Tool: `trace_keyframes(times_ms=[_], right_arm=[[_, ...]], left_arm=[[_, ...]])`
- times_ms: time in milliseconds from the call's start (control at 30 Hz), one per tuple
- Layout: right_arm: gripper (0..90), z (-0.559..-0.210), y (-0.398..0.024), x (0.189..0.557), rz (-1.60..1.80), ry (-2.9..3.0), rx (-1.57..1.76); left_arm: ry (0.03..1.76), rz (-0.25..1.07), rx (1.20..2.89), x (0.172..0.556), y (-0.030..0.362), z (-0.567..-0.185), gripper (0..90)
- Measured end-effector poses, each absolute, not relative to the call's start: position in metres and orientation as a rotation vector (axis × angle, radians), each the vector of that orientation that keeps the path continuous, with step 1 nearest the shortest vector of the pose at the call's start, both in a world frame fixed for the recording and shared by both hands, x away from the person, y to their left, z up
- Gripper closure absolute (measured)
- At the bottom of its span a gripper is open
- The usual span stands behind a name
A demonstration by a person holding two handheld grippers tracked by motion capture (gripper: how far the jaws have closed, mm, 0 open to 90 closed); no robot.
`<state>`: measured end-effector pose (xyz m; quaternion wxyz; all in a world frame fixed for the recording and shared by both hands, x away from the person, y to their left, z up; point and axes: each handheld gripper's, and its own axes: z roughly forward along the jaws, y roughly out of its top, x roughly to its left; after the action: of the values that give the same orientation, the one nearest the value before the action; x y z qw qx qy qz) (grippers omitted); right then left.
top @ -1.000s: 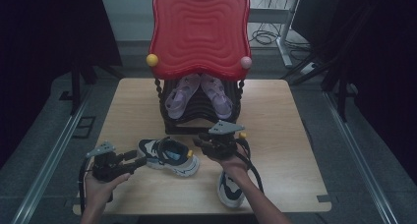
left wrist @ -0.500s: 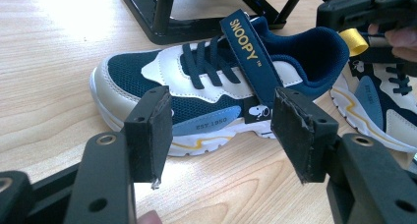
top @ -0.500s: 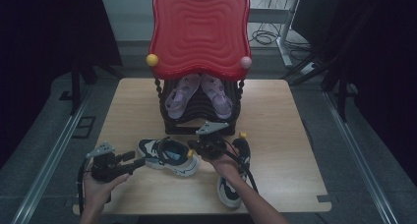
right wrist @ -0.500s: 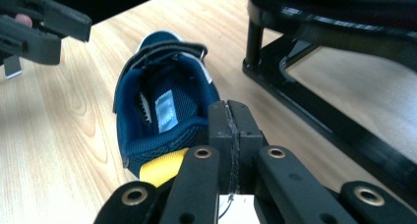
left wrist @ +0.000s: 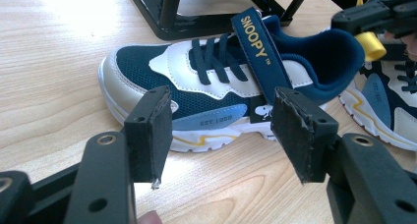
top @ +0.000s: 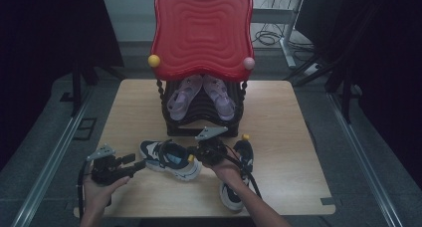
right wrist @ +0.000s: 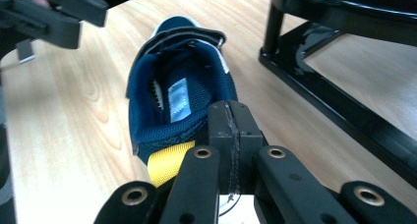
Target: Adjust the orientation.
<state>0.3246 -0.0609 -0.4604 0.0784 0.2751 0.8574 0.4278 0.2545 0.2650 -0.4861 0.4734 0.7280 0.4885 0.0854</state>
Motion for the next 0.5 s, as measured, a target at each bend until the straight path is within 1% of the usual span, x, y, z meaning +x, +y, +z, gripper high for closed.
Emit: trace_keyframes(times_ms=[500], right_arm=[[89.3, -0.462, -0.055, 0.299, 1.323, 2.613, 0.717]], left_arm=[[1.217, 0.231, 1.759, 0.253, 0.274, -0.485, 41.4]])
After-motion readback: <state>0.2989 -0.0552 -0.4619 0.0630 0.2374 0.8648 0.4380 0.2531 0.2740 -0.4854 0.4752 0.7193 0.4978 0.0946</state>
